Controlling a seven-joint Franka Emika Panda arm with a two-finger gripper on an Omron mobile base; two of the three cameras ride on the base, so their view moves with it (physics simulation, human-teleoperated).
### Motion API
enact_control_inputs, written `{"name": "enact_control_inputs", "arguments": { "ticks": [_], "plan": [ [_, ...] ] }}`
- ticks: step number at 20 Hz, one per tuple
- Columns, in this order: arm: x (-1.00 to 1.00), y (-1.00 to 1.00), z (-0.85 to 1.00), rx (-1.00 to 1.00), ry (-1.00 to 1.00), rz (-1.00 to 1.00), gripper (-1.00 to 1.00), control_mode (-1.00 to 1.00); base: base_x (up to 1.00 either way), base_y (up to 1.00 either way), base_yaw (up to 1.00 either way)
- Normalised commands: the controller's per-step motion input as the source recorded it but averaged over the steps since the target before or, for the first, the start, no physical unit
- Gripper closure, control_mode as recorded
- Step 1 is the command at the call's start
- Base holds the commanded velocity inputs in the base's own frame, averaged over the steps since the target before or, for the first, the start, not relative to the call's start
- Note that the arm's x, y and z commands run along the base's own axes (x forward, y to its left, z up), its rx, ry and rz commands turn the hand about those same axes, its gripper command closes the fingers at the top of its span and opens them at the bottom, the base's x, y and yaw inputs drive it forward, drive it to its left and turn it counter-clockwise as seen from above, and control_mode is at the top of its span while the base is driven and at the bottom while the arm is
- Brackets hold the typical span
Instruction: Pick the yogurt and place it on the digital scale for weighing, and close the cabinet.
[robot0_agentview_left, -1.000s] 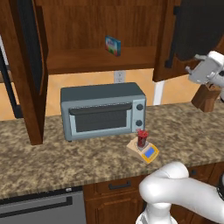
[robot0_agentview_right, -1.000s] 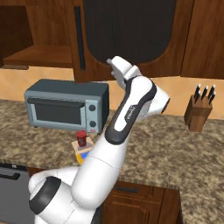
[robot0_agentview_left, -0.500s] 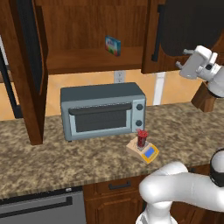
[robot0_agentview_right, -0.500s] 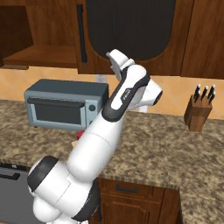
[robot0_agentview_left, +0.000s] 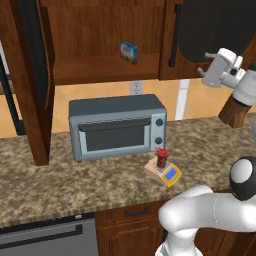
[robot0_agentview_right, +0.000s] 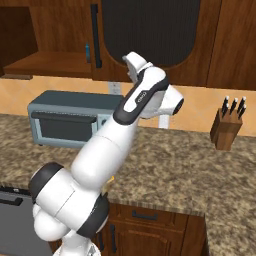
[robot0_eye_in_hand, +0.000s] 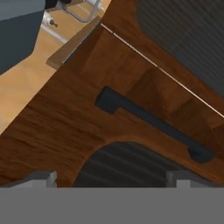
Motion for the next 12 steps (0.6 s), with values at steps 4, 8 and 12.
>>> {"name": "enact_control_inputs", "arguments": {
  "ticks": [4,8,12],
  "plan": [
    [-0.46,0.0,0.12,0.0,-0.12,0.0,-1.0,-1.0,0.0,0.0,0.0],
    [-0.99,0.38,0.01,-0.01,-0.41,0.0,-1.0,-1.0,0.0,0.0,0.0],
    [-1.0,0.71,0.0,0.0,-0.5,0.0,-1.0,-1.0,0.0,0.0,0.0]
  ]
}}
